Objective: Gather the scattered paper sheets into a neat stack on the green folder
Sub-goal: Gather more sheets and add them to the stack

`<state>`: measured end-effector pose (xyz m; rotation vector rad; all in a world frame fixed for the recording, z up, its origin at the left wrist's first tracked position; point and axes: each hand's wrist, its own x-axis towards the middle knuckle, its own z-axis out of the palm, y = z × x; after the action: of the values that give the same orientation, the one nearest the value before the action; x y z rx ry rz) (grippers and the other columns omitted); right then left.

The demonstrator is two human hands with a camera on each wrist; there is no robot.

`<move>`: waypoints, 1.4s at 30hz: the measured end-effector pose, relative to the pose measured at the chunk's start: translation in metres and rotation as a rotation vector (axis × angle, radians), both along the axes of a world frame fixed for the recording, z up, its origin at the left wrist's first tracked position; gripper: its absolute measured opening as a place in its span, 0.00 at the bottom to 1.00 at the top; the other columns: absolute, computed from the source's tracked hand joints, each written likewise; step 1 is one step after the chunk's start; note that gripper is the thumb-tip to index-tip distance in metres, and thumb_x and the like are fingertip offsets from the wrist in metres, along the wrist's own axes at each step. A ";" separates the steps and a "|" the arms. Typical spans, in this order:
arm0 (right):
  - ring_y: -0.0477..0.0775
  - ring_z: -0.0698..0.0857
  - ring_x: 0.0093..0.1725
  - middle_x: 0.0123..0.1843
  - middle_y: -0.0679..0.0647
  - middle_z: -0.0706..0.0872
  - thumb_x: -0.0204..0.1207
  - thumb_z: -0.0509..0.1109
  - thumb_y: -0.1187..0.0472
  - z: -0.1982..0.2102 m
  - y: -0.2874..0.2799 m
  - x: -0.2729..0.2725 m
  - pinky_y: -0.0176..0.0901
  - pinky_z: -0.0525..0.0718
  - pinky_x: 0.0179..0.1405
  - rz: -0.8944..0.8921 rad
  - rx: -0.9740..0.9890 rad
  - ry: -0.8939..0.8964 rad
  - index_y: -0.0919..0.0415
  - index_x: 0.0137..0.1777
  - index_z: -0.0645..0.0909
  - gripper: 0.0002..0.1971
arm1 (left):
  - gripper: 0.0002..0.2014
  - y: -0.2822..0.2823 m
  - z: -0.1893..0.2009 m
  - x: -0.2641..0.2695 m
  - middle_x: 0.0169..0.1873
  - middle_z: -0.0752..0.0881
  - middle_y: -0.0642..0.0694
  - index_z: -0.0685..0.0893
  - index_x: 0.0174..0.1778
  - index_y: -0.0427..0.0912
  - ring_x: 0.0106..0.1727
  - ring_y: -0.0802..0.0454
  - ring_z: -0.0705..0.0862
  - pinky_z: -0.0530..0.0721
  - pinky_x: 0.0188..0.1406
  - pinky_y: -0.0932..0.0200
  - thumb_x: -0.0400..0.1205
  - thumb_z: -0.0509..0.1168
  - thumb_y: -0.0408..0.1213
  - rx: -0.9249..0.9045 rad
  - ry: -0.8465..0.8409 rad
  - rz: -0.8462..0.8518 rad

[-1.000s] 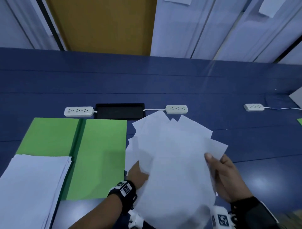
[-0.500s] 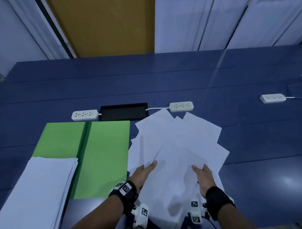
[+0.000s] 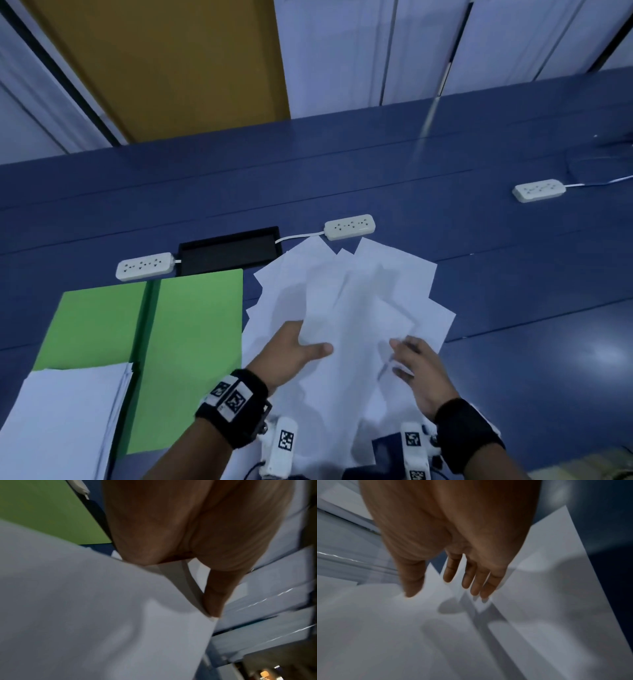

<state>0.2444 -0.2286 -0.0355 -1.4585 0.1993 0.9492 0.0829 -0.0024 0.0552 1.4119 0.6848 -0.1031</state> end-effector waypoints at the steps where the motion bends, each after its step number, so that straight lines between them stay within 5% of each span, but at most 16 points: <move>1: 0.56 0.90 0.59 0.54 0.54 0.91 0.79 0.81 0.56 0.009 -0.001 0.002 0.59 0.83 0.72 -0.008 0.047 0.005 0.60 0.60 0.82 0.16 | 0.13 0.001 0.017 0.001 0.57 0.94 0.43 0.90 0.63 0.38 0.59 0.44 0.93 0.88 0.57 0.55 0.82 0.76 0.31 -0.036 -0.058 -0.018; 4: 0.62 0.88 0.69 0.69 0.55 0.90 0.82 0.79 0.52 0.034 -0.002 0.008 0.62 0.80 0.76 0.062 0.203 0.079 0.56 0.77 0.79 0.26 | 0.17 0.011 0.047 0.001 0.63 0.91 0.34 0.88 0.66 0.35 0.64 0.34 0.90 0.87 0.67 0.42 0.81 0.76 0.30 -0.097 -0.194 -0.080; 10: 0.64 0.88 0.72 0.72 0.62 0.89 0.85 0.68 0.62 0.098 0.024 0.003 0.53 0.88 0.68 0.268 0.312 0.001 0.65 0.77 0.82 0.20 | 0.22 0.028 0.046 -0.007 0.67 0.89 0.35 0.84 0.72 0.36 0.69 0.34 0.88 0.82 0.73 0.33 0.82 0.76 0.28 -0.074 -0.211 -0.005; 18: 0.66 0.90 0.69 0.68 0.62 0.91 0.83 0.75 0.68 0.128 0.036 0.010 0.67 0.84 0.75 0.241 0.263 -0.303 0.64 0.72 0.86 0.18 | 0.21 0.029 0.048 -0.006 0.62 0.92 0.39 0.86 0.69 0.37 0.64 0.37 0.90 0.85 0.69 0.35 0.80 0.78 0.31 0.017 -0.262 0.192; 24: 0.55 0.89 0.71 0.70 0.52 0.91 0.85 0.75 0.63 0.142 0.047 0.012 0.54 0.86 0.72 0.301 0.256 -0.458 0.57 0.76 0.82 0.20 | 0.18 0.029 0.060 0.013 0.61 0.93 0.45 0.86 0.67 0.40 0.64 0.45 0.91 0.87 0.66 0.46 0.82 0.75 0.29 0.127 -0.296 0.174; 27: 0.56 0.90 0.70 0.70 0.53 0.91 0.86 0.74 0.63 0.140 0.054 0.008 0.57 0.86 0.72 0.246 0.249 -0.500 0.58 0.76 0.81 0.19 | 0.17 0.026 0.054 0.019 0.59 0.93 0.45 0.87 0.66 0.39 0.62 0.44 0.92 0.89 0.66 0.44 0.81 0.76 0.28 0.125 -0.274 0.201; 33: 0.64 0.91 0.65 0.65 0.61 0.93 0.83 0.74 0.69 0.140 0.043 0.015 0.61 0.88 0.68 0.083 0.301 -0.465 0.69 0.68 0.83 0.14 | 0.17 0.029 0.060 0.015 0.59 0.93 0.42 0.88 0.64 0.36 0.61 0.41 0.92 0.89 0.63 0.43 0.79 0.77 0.27 0.135 -0.315 0.209; 38: 0.67 0.90 0.68 0.65 0.63 0.93 0.81 0.76 0.72 0.129 0.036 0.013 0.62 0.86 0.74 0.197 0.301 -0.385 0.68 0.66 0.88 0.15 | 0.16 0.026 0.054 0.010 0.58 0.93 0.36 0.90 0.62 0.32 0.61 0.35 0.91 0.86 0.68 0.31 0.77 0.77 0.25 0.098 -0.308 0.260; 42: 0.63 0.91 0.67 0.64 0.61 0.93 0.82 0.74 0.71 0.131 0.036 0.012 0.62 0.85 0.75 0.229 0.309 -0.410 0.66 0.64 0.91 0.12 | 0.16 0.023 0.065 0.003 0.58 0.93 0.36 0.90 0.62 0.32 0.62 0.36 0.91 0.86 0.68 0.35 0.78 0.76 0.25 0.111 -0.315 0.245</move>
<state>0.2563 -0.1927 0.0956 -1.3699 -0.4063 0.7980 0.0863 0.0209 0.1206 1.3988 0.6015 0.3485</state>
